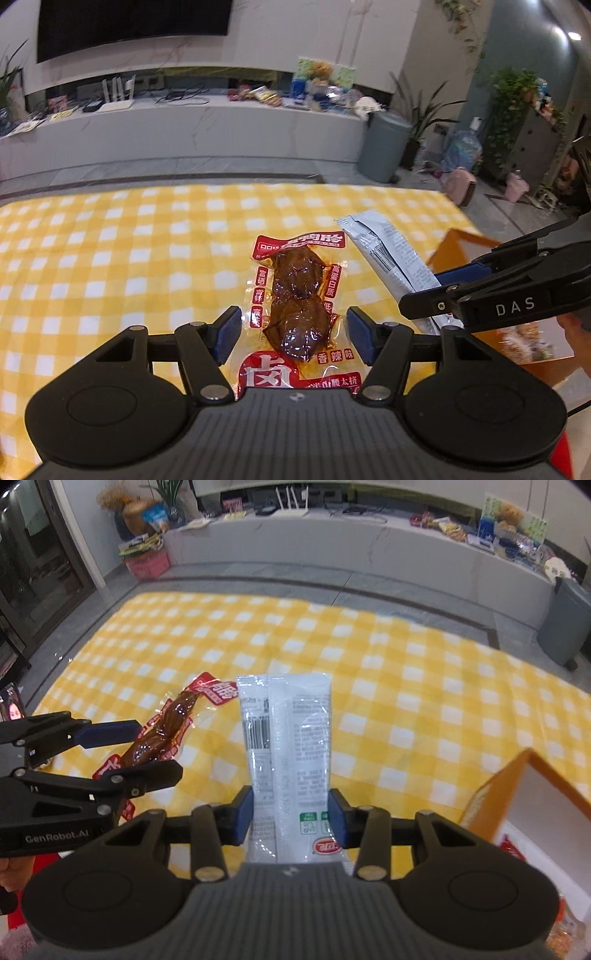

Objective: Organize snacks
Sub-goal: 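Lift the white packet and meat snack and carry both toward the box, then lower both snacks into the white box and open both tools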

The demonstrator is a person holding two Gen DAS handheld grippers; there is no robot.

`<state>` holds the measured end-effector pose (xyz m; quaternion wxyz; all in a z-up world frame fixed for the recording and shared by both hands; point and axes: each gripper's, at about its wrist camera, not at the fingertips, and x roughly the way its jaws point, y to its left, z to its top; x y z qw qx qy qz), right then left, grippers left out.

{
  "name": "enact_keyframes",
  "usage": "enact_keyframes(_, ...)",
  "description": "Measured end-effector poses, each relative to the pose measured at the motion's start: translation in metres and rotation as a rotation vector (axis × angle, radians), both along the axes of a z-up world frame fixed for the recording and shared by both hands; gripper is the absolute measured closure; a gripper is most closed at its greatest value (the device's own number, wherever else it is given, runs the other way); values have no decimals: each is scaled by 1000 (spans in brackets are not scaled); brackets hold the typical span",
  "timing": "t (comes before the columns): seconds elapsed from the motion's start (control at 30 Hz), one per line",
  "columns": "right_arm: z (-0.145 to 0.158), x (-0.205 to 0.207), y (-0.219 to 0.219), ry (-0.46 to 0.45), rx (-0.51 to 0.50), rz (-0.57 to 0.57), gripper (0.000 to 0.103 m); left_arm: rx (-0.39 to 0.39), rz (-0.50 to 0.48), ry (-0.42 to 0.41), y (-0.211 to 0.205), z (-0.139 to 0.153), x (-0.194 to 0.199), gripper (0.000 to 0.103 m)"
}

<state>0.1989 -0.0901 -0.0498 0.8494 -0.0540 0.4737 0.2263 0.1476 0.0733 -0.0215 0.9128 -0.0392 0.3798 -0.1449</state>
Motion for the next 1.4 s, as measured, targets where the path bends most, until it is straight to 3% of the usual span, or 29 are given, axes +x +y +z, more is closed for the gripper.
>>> enact_keyframes(0.3, 39, -27, -72, -36, -18, -113, 61, -9, -175, -62, -69, 33, 1, 32)
enact_keyframes(0.57, 43, -48, -163, -25, -100, -295, 61, -9, -373, -82, -162, 40, 7, 32)
enact_keyframes(0.8, 14, -55, -225, 48, -175, -406, 61, 28, -520, 7, -242, 10, 29, 32)
enact_keyframes(1.0, -26, -50, -268, 138, -205, -493, 61, 48, -561, 136, -288, -34, 49, 32)
enact_keyframes(1.2, -64, -33, -275, 226, -234, -489, 61, 155, -600, 221, -320, -64, 58, 32)
enact_keyframes(1.4, -78, -21, -271, 256, -315, -445, 61, 183, -611, 256, -334, -74, 60, 32)
